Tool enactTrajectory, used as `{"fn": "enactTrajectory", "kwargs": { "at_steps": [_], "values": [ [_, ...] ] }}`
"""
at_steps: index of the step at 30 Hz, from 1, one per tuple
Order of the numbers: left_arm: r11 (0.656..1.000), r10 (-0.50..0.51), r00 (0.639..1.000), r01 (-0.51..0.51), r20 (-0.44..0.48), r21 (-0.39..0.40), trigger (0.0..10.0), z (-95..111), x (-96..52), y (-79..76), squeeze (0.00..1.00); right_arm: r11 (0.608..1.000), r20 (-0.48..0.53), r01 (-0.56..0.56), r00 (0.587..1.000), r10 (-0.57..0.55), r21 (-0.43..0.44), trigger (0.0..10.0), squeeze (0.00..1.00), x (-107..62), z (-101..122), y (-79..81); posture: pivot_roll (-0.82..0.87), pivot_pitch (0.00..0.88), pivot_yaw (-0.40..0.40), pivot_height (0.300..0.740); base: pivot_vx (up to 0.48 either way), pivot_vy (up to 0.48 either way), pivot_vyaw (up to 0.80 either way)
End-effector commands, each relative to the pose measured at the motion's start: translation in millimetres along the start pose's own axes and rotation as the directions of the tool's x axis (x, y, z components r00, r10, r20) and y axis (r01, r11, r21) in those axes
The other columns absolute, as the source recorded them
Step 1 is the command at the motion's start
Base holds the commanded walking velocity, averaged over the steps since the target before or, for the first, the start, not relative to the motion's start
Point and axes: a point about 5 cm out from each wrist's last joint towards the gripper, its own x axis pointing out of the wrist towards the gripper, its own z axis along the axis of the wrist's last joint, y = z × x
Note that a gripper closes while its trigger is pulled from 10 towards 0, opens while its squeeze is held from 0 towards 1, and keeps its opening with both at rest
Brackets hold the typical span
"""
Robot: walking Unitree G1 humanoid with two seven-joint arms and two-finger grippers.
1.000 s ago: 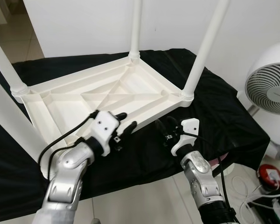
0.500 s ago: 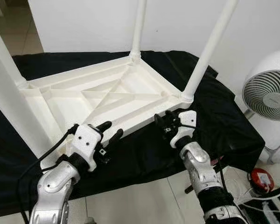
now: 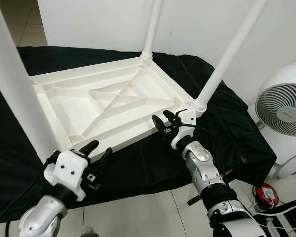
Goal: Building children table
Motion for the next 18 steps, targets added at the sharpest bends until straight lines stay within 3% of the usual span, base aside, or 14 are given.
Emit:
{"fn": "enactTrajectory", "kwargs": {
  "at_steps": [1,3,17,18],
  "values": [
    [0.981,0.195,0.981,-0.195,0.006,0.008,10.0,3,-6.0,10.0,0.0,1.0,-0.001,0.008,1.0,-0.008,-0.004,10.0,0.0,-1.1,-1,-3.7,0.32,0.033,-0.17,0.74,0.0,0.0,0.0],
    [0.976,0.219,0.976,-0.219,0.008,0.02,10.0,6,-22.1,16.1,0.0,1.0,-0.002,0.006,1.0,-0.006,-0.002,10.0,0.0,-0.3,-3,-3.6,0.32,0.037,-0.169,0.74,0.0,0.0,0.0],
    [0.984,0.177,0.984,-0.177,0.038,0.008,10.0,8,-61.9,24.0,0.0,1.0,0.001,0.0,1.0,0.0,0.008,10.0,0.0,0.0,-10,-0.7,0.33,0.037,-0.16,0.74,0.0,0.0,0.0],
    [0.983,0.184,0.983,-0.184,0.016,0.006,10.0,4,-73.8,29.6,0.0,1.0,-0.001,0.003,1.0,-0.003,0.007,10.0,0.0,-1.4,-11,-1.5,0.33,0.035,-0.158,0.74,0.0,0.0,0.0]
  ]
}}
